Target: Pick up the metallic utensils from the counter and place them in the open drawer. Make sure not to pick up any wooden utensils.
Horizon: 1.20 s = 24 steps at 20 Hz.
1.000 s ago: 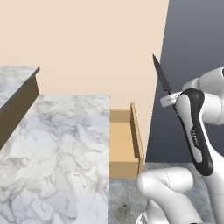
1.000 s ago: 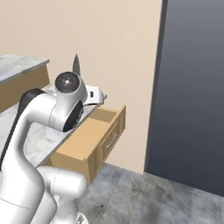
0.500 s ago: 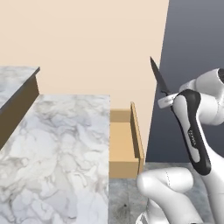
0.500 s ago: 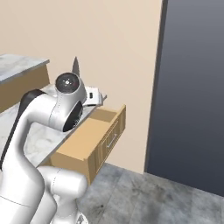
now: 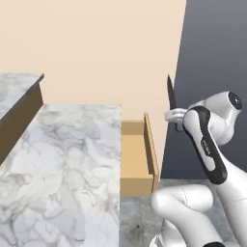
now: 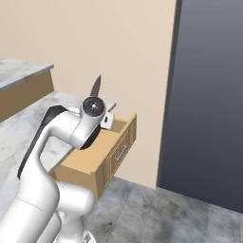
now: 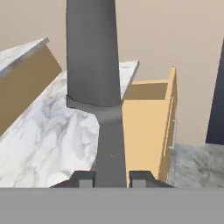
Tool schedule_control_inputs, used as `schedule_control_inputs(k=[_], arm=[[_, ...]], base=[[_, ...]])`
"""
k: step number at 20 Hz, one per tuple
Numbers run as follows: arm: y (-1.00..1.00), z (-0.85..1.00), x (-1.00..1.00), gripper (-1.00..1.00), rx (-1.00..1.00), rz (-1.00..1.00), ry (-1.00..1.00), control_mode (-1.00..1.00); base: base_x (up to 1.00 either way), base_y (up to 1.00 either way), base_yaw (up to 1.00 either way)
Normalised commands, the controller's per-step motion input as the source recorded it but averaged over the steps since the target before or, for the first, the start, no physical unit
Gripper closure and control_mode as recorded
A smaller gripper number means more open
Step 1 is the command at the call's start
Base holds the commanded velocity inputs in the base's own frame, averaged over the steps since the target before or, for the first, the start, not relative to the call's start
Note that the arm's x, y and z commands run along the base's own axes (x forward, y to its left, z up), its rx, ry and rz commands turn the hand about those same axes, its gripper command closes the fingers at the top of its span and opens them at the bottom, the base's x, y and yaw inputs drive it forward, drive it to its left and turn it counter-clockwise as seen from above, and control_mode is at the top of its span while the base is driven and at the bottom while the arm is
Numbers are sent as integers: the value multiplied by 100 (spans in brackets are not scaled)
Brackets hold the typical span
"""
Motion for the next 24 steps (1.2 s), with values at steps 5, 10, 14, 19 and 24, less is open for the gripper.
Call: schedule_control_inputs(k=[5, 10, 14, 19, 24], arm=[[24, -92, 47, 100, 21, -20, 27, -100], [0, -50, 57, 100, 9, -1, 38, -100], [0, -45, 43, 100, 11, 0, 33, -100], [0, -53, 46, 100, 14, 5, 17, -100], [1, -57, 45, 100, 9, 8, 4, -100]], base=[[0, 0, 0], [0, 0, 0], [0, 0, 0], [0, 0, 0], [0, 0, 0]])
